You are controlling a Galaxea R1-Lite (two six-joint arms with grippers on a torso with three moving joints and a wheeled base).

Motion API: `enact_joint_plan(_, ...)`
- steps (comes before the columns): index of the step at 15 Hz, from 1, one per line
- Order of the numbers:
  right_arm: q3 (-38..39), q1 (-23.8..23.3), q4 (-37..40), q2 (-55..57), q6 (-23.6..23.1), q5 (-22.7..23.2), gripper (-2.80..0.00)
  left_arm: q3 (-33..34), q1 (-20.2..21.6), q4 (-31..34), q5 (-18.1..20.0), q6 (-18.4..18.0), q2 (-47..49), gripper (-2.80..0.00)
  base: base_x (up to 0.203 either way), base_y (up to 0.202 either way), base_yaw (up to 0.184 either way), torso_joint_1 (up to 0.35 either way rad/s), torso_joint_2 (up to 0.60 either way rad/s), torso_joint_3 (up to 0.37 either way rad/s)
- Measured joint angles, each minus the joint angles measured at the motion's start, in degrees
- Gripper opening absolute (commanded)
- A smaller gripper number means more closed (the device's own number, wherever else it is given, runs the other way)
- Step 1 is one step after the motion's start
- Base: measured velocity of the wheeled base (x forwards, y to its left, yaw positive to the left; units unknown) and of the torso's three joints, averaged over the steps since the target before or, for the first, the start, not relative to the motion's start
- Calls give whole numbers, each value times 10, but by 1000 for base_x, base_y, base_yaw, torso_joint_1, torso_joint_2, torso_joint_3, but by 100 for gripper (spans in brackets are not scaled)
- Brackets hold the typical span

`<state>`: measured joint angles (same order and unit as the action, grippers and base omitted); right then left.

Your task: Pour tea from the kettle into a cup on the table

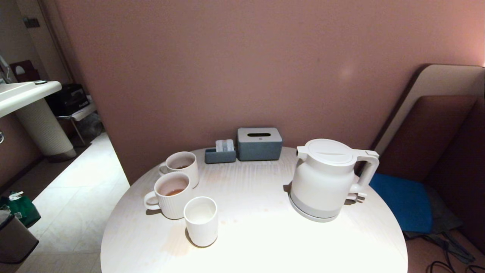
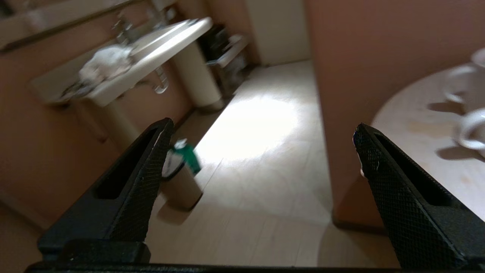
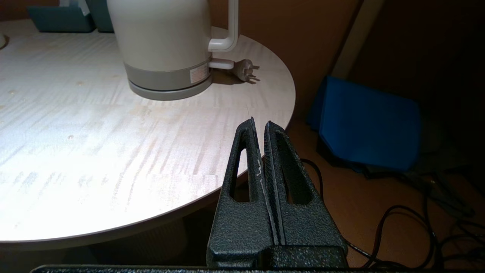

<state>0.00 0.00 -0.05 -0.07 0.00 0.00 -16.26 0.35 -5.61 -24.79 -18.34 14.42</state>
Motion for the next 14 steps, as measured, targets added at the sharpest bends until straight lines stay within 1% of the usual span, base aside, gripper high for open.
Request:
enact_joint_plan(1, 0, 0, 0, 0, 0, 0, -280, 14, 7, -1, 19, 0, -11, 0, 0, 0, 0, 0, 0, 0)
enact_joint_plan(3, 0, 0, 0, 0, 0, 0, -280, 46, 8, 1, 38, 5, -35, 0, 0, 0, 0, 0, 0, 0)
enact_joint_plan(4, 0, 0, 0, 0, 0, 0, -280, 67, 6, 7, 62, 6, -53, 0, 0, 0, 0, 0, 0, 0)
enact_joint_plan(5, 0, 0, 0, 0, 0, 0, -280, 85, 5, 14, 94, 11, -71, 0, 0, 0, 0, 0, 0, 0)
enact_joint_plan(6, 0, 0, 0, 0, 0, 0, -280, 100, 4, 28, 137, 26, -90, 0, 0, 0, 0, 0, 0, 0)
enact_joint_plan(7, 0, 0, 0, 0, 0, 0, -280, 111, 3, 49, 176, 52, -108, 0, 0, 0, 0, 0, 0, 0)
enact_joint_plan(9, 0, 0, 0, 0, 0, 0, -280, 133, 2, 68, 228, 105, -129, 0, 0, 0, 0, 0, 0, 0)
enact_joint_plan(10, 0, 0, 0, 0, 0, 0, -280, 142, 2, 68, 245, 113, -135, 0, 0, 0, 0, 0, 0, 0)
enact_joint_plan(13, 0, 0, 0, 0, 0, 0, -280, 157, 2, 69, 273, 123, -142, 0, 0, 0, 0, 0, 0, 0)
enact_joint_plan(14, 0, 0, 0, 0, 0, 0, -280, 159, 2, 69, 273, 124, -143, -280, 0, 0, 0, 0, 0, 0)
